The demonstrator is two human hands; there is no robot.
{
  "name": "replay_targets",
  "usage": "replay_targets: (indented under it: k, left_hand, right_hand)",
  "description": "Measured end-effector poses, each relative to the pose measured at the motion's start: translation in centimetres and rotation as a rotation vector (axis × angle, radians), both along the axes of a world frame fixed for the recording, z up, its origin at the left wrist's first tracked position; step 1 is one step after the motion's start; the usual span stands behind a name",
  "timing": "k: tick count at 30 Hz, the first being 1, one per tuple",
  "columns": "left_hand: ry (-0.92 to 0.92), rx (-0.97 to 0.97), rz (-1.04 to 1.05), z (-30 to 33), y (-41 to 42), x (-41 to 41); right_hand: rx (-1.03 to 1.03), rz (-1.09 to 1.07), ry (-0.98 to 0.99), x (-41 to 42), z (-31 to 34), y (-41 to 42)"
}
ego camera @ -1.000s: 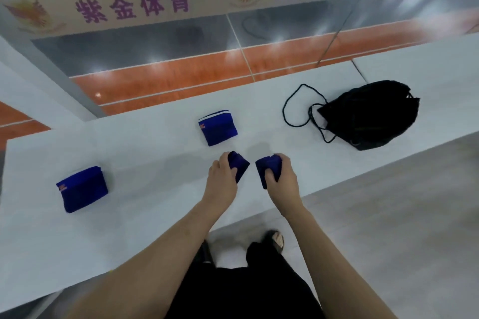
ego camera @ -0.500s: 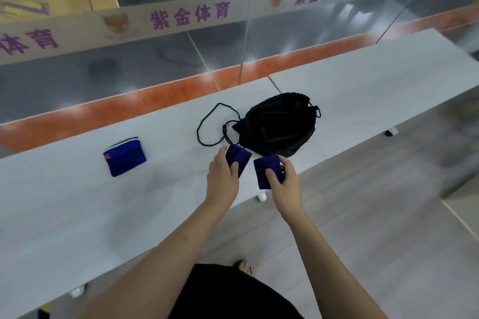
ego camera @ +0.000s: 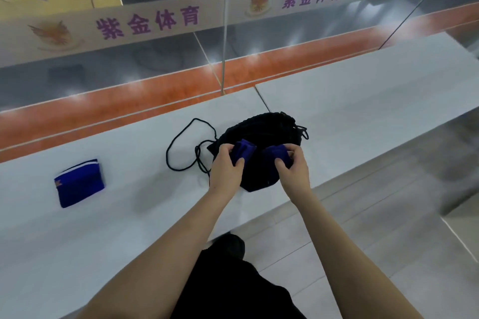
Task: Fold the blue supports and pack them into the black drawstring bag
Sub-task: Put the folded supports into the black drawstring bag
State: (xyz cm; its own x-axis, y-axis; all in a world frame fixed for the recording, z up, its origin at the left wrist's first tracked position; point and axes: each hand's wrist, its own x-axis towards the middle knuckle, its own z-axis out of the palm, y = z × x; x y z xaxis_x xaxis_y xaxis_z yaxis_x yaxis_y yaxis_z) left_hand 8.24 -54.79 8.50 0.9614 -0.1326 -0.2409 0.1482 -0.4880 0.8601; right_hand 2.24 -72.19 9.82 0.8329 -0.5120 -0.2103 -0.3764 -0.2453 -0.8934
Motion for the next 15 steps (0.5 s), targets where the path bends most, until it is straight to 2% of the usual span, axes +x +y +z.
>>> replay_targets:
  k: [10,15]
  left_hand:
    - [0.182,-0.025,0.042,-3.6,-5.5,6.0]
    - [0.212,0.138,-0.056,-6.1,-6.2,5.9]
  right_hand:
    - [-0.098,0.296,0.130,8.1,-3.7,-6.3]
    - [-0.202,0.512,0.220,10.1,-5.4,-8.1]
